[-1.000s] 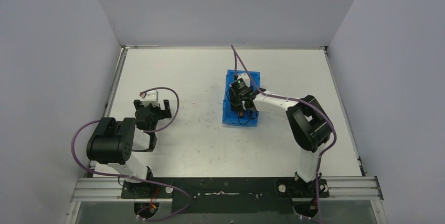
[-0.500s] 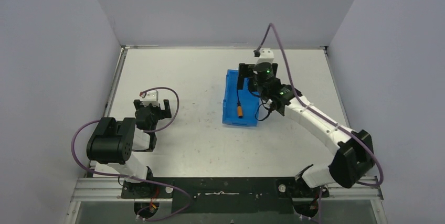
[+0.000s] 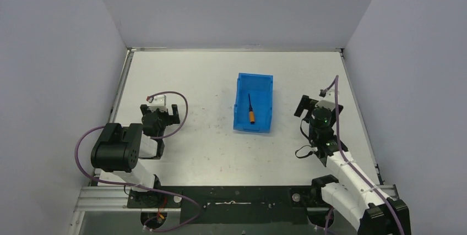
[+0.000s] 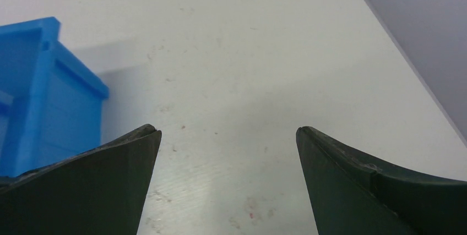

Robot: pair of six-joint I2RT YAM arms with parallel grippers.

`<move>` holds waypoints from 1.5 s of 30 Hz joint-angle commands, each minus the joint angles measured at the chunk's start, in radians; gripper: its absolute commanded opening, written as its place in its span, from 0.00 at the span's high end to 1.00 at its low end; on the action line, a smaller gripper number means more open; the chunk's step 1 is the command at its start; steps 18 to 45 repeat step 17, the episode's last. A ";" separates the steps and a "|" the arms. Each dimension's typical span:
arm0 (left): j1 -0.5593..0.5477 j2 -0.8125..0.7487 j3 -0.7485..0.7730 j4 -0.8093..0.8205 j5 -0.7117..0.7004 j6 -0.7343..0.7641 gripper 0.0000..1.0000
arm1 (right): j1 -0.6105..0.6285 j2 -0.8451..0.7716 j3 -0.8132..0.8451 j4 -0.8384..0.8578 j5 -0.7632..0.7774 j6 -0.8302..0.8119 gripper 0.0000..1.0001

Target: Put the screwdriver in the bin

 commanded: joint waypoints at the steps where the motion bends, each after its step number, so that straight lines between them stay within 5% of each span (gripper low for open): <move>1: 0.006 -0.007 0.019 0.067 0.012 0.000 0.03 | -0.051 -0.105 -0.175 0.336 0.023 -0.072 0.00; 12: 0.006 -0.007 0.019 0.067 0.012 0.000 0.03 | -0.066 -0.150 -0.368 0.543 -0.010 -0.102 0.00; 45: 0.006 -0.007 0.018 0.069 0.009 -0.003 0.03 | -0.067 -0.156 -0.371 0.546 -0.015 -0.100 0.00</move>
